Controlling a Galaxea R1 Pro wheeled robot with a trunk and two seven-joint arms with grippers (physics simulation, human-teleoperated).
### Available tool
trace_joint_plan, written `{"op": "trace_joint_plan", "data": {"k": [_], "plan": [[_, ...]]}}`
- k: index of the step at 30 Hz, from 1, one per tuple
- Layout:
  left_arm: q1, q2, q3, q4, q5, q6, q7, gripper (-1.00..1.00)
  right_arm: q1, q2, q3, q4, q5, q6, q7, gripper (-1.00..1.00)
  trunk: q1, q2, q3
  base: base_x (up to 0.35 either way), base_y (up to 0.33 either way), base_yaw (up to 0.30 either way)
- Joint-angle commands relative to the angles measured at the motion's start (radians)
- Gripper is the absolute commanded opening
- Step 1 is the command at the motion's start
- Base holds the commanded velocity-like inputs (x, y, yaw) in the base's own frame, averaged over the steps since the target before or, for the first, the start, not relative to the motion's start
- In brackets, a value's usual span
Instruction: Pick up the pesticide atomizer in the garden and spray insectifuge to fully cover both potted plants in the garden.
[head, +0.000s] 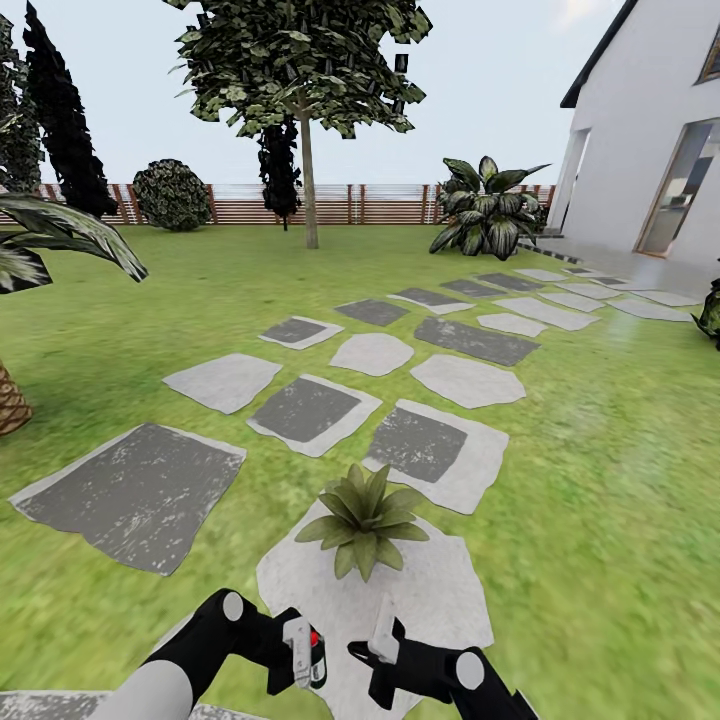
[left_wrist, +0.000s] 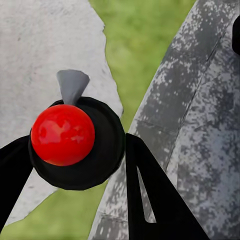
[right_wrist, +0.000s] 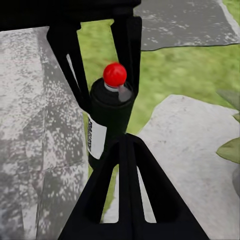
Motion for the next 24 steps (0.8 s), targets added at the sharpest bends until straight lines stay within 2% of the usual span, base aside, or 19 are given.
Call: {"op": "trace_joint_plan", "data": {"k": [1, 9, 24], "plan": [[0.0, -0.001, 0.005, -0.001, -0.008, -0.005, -0.004, -1.0, 0.0, 0.0, 0.001, -0.001, 0.008, -0.005, 0.002, -1.0, 0.0, 0.0, -0.001, 0.0, 0.0, 0.0], [0.004, 0.0, -0.031, 0.0, -0.007, -0.017, -0.006, -1.0, 0.0, 0.002, 0.006, -0.001, 0.008, -0.005, 0.004, -1.0, 0.0, 0.0, -0.001, 0.0, 0.0, 0.0], [0.003, -0.003, -0.032, 0.009, -0.006, -0.041, -0.016, -1.0, 0.0, 0.002, 0.006, -0.001, 0.008, -0.005, 0.004, -1.0, 0.0, 0.0, -0.001, 0.0, 0.0, 0.0]]}}
